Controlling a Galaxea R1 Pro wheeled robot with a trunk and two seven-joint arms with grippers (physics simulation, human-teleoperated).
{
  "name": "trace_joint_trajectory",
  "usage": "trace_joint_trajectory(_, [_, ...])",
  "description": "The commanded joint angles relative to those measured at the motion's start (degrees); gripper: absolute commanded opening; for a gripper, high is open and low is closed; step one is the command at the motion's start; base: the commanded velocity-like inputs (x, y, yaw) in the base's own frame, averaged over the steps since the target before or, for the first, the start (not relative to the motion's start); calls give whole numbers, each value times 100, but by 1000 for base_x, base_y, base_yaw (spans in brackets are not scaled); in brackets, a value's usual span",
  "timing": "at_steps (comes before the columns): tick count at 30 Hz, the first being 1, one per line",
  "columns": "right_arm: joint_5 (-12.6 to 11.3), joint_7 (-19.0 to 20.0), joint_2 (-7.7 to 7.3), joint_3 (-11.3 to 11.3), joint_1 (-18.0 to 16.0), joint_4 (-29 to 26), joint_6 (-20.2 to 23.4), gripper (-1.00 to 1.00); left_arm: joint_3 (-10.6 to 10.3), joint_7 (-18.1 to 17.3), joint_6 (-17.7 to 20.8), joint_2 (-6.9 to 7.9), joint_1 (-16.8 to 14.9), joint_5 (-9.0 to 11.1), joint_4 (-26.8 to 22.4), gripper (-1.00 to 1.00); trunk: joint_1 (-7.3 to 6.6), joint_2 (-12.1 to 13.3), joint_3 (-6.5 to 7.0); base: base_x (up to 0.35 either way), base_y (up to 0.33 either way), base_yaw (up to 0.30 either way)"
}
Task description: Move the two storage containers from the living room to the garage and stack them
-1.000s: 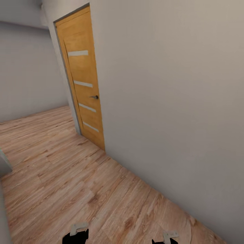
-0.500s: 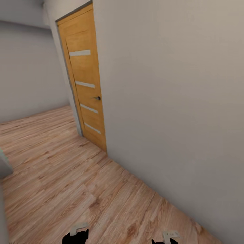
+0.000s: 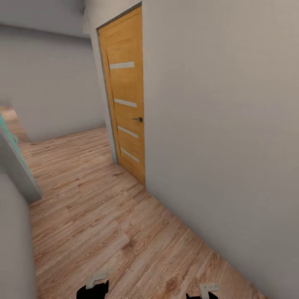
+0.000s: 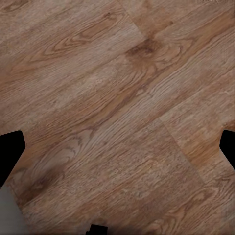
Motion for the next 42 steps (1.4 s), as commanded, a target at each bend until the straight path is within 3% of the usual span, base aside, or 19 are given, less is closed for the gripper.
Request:
trace_joint_trajectory(1, [9,-33,-3,35,-3,2,-12,100,-49,13,-38,-5,-13,40,27,100,3,-11,-11,0,0,293])
trace_joint_trajectory(17, [5,-33,-3,35,-3,2,-16,100,-49,13,-24,-5,-13,36,26,100,3,-11,-11,59,0,279])
trace_joint_trajectory(42, [0,-33,-3,35,-3,2,-16,100,-56,13,-21,-5,-13,36,24,100,3,-11,-11,325,0,28])
